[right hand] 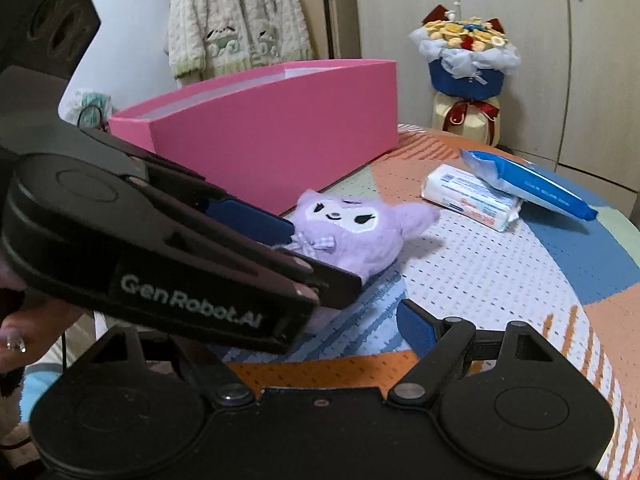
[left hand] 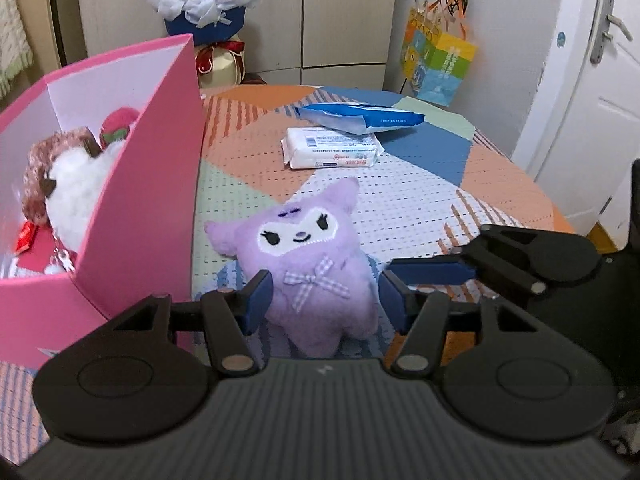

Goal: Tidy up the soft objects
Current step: 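Reach the left gripper to the purple plush toy, then grasp the purple plush toy with the left gripper and lift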

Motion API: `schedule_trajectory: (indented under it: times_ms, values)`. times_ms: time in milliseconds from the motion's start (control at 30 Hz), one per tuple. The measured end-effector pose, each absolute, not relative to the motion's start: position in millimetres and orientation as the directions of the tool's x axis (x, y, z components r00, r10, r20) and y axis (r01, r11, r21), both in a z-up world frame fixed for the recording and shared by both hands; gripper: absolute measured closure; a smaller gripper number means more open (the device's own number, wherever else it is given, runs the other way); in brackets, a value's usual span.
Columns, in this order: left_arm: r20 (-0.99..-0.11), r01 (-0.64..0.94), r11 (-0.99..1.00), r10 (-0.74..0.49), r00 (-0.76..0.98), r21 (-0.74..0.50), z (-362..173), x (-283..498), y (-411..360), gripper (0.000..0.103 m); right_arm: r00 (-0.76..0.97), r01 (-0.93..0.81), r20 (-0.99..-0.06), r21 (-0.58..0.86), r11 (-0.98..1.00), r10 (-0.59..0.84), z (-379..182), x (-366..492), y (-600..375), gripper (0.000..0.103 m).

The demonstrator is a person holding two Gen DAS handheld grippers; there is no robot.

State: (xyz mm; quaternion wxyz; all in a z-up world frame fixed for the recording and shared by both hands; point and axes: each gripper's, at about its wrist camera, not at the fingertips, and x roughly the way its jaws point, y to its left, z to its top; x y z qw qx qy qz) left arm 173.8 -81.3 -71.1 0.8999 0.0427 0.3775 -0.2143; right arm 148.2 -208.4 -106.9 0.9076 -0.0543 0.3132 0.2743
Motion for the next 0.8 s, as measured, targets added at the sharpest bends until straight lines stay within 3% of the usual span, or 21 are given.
schedule_trajectory:
  times_ms: [167, 367, 567, 800]
  values:
    - [-0.702, 0.432, 0.886, -0.416, 0.578, -0.169, -73.0, 178.1, -81.8, 0.049, 0.649, -0.54, -0.594, 0.083, 0.838, 0.476, -105.4, 148.9, -208.2, 0.021]
    - [-0.7, 0.448, 0.877, -0.429, 0.571, -0.172, -76.3, 178.3, -88.1, 0.049, 0.669, -0.517, -0.58, 0.087, 0.852, 0.465, -103.4, 143.8, -216.4, 0.03]
    - [-0.695, 0.468, 0.862, -0.457, 0.555, -0.192, -75.3, 174.2, -91.3, 0.049, 0.665, -0.504, -0.58, 0.115, 0.856, 0.47, -101.7, 131.9, -227.4, 0.03]
    - [-0.643, 0.474, 0.853, -0.492, 0.587, -0.219, -59.2, 172.2, -90.1, 0.045, 0.703, -0.456, -0.599, 0.035, 0.889, 0.384, -99.5, 132.2, -231.6, 0.026]
